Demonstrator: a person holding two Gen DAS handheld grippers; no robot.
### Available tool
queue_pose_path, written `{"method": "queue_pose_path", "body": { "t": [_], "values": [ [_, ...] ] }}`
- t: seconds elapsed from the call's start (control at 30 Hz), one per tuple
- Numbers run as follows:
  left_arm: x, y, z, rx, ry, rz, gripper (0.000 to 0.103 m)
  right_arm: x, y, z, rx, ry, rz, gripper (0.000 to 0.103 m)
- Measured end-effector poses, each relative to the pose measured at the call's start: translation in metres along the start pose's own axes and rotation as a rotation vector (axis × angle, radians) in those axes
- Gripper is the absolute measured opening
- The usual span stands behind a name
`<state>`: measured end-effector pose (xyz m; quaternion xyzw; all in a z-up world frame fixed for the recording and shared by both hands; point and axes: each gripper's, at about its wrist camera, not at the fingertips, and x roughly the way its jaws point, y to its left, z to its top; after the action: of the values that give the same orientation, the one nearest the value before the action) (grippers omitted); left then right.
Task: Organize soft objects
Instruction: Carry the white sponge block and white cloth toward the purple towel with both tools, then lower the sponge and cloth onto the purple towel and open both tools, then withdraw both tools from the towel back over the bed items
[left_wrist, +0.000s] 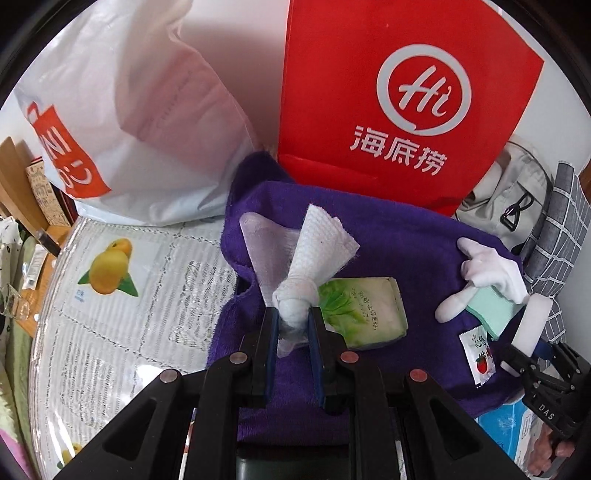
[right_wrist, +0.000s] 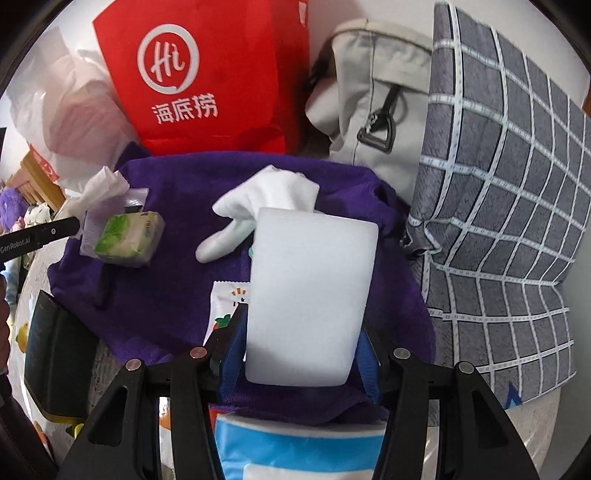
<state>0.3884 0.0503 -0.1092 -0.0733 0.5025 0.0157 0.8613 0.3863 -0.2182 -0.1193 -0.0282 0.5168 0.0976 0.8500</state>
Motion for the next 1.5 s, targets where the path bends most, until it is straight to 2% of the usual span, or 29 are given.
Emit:
{"method": "queue_pose_path", "body": {
  "t": [0.13, 0.2, 0.37, 0.43, 0.5, 0.6, 0.67, 0.73, 0.9, 1.03, 1.2, 1.5],
  "values": [
    [0.012, 0.002, -0.001, -0.006, 0.039, -0.001, 0.017, 0.014, 0.004, -0.003, -0.025, 0.052, 0.01, 0.053],
    [0.015, 0.003, -0.001, -0.01, 0.052, 0.003, 0.017, 0.016, 0.006, -0.004, -0.037, 0.05, -0.009, 0.053],
    [0.017, 0.006, -0.001, -0.019, 0.066, -0.005, 0.017, 0.011, 0.006, -0.003, -0.038, 0.031, 0.018, 0.054],
    [0.019, 0.005, -0.001, -0.019, 0.079, -0.009, 0.017, 0.009, 0.007, -0.001, -0.036, 0.024, 0.024, 0.065],
    [0.022, 0.003, -0.002, -0.015, 0.097, -0.015, 0.018, 0.005, 0.006, 0.001, -0.04, 0.002, 0.034, 0.065],
    [0.022, -0.001, 0.0, -0.002, 0.105, -0.01, 0.029, -0.005, 0.003, 0.002, -0.035, -0.028, 0.053, 0.07],
    [0.02, -0.004, 0.0, 0.013, 0.098, -0.011, 0.047, -0.012, 0.0, 0.004, -0.021, -0.057, 0.078, 0.074],
    [0.014, -0.008, 0.0, 0.026, 0.075, -0.014, 0.059, -0.019, -0.005, 0.005, -0.002, -0.08, 0.092, 0.078],
    [0.001, -0.016, -0.001, 0.059, 0.054, -0.015, 0.059, -0.035, -0.017, 0.001, 0.035, -0.12, 0.058, 0.08],
    [-0.012, -0.015, -0.007, 0.06, 0.04, -0.014, 0.059, -0.054, -0.022, -0.007, 0.071, -0.147, 0.081, 0.08],
    [-0.037, -0.008, -0.021, 0.045, 0.025, -0.018, 0.059, -0.076, -0.008, -0.021, 0.058, -0.181, 0.07, 0.08],
    [-0.093, 0.001, -0.066, 0.066, -0.045, -0.015, 0.059, -0.105, 0.022, -0.066, 0.063, -0.177, 0.102, 0.08]
  ]
}}
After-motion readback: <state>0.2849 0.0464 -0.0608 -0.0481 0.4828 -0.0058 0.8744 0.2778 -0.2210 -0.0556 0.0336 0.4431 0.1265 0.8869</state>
